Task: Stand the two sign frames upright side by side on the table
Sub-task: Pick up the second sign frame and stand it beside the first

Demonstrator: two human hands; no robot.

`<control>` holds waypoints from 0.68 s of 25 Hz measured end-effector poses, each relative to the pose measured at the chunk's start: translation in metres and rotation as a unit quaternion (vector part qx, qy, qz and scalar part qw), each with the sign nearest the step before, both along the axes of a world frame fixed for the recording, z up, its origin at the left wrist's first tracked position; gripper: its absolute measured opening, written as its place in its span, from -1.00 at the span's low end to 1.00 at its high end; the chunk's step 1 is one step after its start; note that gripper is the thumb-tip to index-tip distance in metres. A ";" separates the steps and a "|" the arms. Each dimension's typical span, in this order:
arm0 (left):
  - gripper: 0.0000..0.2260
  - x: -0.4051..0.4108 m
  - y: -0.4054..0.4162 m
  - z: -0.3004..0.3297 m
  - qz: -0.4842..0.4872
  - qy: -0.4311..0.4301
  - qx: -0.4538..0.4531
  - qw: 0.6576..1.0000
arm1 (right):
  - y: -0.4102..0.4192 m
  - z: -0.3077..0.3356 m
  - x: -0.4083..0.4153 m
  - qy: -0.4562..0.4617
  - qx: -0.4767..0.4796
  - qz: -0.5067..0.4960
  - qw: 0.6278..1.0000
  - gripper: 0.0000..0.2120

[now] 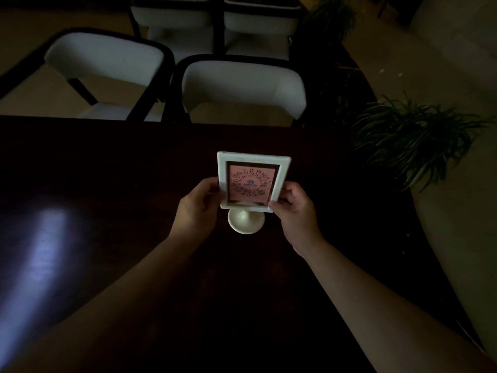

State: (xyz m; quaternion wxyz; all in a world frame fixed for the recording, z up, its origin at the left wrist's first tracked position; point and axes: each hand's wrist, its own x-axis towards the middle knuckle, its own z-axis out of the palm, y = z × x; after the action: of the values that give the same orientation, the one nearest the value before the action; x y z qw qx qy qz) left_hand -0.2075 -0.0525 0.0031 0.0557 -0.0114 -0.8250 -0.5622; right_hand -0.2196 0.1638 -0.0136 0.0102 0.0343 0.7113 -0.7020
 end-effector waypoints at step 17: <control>-0.47 0.045 0.000 -0.027 0.025 -0.066 -0.189 0.979 | 0.003 -0.009 0.029 -0.053 0.104 -0.038 0.992 -0.67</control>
State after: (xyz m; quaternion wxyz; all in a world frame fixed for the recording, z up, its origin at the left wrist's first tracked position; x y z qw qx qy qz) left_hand -0.1622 -0.0524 -0.0244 0.0122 0.0357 -0.9183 -0.3940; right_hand -0.1910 0.1671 -0.0229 0.0175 0.0998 0.7771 -0.6212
